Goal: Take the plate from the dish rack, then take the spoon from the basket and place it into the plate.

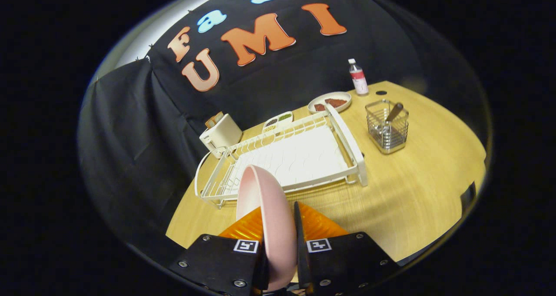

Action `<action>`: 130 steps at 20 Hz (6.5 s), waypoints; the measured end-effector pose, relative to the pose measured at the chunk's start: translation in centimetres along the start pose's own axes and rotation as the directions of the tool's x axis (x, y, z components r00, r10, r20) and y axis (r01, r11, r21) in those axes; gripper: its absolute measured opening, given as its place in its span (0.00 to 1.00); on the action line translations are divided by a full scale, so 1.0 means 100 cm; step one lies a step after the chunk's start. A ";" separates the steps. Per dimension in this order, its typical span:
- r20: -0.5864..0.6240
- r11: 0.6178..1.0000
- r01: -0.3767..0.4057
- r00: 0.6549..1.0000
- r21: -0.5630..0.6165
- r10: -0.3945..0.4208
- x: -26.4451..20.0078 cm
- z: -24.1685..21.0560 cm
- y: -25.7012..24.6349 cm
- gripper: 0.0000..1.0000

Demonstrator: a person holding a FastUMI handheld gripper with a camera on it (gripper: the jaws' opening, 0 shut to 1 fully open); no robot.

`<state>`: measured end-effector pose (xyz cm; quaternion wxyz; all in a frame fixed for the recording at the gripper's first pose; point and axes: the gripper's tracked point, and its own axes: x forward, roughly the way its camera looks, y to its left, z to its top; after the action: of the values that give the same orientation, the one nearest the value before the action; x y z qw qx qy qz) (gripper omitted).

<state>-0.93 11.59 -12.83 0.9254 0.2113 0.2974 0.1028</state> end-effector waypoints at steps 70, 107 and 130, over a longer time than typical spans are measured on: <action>0.683 0.852 0.461 0.707 -0.249 -0.183 -0.009 0.213 -0.138 0.05; 0.485 0.885 0.158 0.870 -0.439 0.085 -0.017 -0.004 0.072 0.05; 0.384 0.885 0.153 0.923 -0.440 0.032 -0.006 -0.014 0.033 0.97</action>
<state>-2.47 14.74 -12.04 0.9915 -0.0087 0.0855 0.0980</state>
